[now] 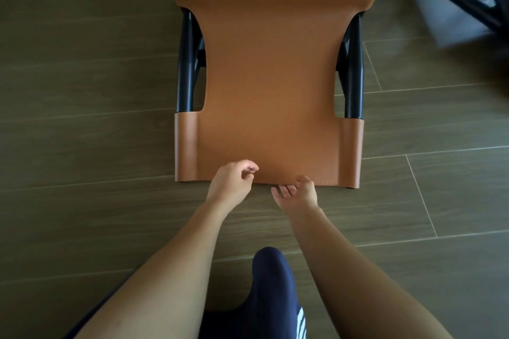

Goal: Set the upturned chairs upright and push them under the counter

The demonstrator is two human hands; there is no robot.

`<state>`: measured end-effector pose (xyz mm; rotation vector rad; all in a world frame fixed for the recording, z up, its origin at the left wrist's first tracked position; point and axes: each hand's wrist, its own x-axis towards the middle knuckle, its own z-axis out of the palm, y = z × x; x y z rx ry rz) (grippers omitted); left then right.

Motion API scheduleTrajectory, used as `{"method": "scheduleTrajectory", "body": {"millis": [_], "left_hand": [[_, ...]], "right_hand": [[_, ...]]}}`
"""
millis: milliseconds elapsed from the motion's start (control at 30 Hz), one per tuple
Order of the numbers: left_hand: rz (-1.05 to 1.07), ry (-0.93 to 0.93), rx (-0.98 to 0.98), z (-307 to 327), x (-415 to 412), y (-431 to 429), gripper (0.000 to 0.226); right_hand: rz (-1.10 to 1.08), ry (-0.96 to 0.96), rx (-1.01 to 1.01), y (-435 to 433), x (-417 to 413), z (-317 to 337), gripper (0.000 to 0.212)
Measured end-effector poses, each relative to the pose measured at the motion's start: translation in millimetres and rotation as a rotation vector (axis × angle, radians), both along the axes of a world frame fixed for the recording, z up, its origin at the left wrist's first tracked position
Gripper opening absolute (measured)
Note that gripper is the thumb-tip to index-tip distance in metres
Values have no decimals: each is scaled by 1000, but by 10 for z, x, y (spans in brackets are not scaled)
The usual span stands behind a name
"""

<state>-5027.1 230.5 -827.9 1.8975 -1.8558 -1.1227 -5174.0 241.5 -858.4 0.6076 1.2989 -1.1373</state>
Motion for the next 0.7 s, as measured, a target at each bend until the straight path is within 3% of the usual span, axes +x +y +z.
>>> {"method": "scheduleTrajectory", "body": {"millis": [200,300,533,700], "left_hand": [[-286,-219,-69,-48,97,62,45],[-411,-302,-73,-67,165,52,57],[-428,-368,-124,92,226,83,71],[-370,-457,-255,756,182,211,69]], "right_hand": [[-28,-15,-24,-45,15,109,11],[31,28,29,-108,21,154,9],[176,120,70,-97,82,551,16],[198,136,76,18,90,1287,21]]}}
